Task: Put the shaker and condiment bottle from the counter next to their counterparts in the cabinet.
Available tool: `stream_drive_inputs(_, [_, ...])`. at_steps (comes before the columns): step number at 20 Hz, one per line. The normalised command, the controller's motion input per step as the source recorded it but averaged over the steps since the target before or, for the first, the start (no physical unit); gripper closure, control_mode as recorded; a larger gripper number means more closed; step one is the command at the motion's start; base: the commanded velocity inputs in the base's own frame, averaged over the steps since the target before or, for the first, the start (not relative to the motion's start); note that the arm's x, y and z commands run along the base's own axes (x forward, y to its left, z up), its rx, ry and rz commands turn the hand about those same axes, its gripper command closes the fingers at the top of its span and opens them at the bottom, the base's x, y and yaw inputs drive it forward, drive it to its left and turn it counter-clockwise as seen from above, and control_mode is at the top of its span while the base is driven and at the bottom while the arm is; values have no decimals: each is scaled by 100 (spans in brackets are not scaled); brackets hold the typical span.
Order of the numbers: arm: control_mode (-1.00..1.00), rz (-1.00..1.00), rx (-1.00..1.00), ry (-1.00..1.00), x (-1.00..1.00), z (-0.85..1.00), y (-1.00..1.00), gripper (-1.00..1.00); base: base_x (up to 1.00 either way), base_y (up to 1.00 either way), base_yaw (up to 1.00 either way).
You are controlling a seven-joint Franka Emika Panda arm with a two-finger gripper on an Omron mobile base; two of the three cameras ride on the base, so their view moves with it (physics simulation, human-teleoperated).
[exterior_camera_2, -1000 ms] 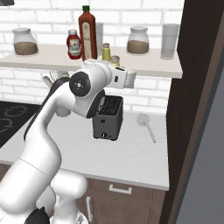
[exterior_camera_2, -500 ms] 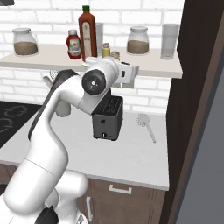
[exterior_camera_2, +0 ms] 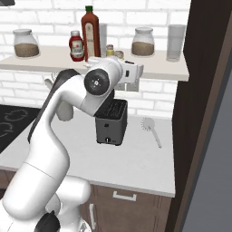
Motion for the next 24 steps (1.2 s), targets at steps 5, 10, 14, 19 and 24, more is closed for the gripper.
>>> stream_drive_inputs(5, [-100,0,-5,0,0,23,12,100,0,0,0])
stream_drive_inputs(10, [-100,10,-12,0,3,-2,3,100,0,0,0])
stream_drive_inputs(14, [-100,20,-10,0,4,-12,1,100,0,0,0])
stream_drive_inputs(19, [-100,3,-2,0,0,0,0,100,0,0,0])
stream_drive_inputs(24, [-100,0,0,4,0,0,0,100,0,0,0])
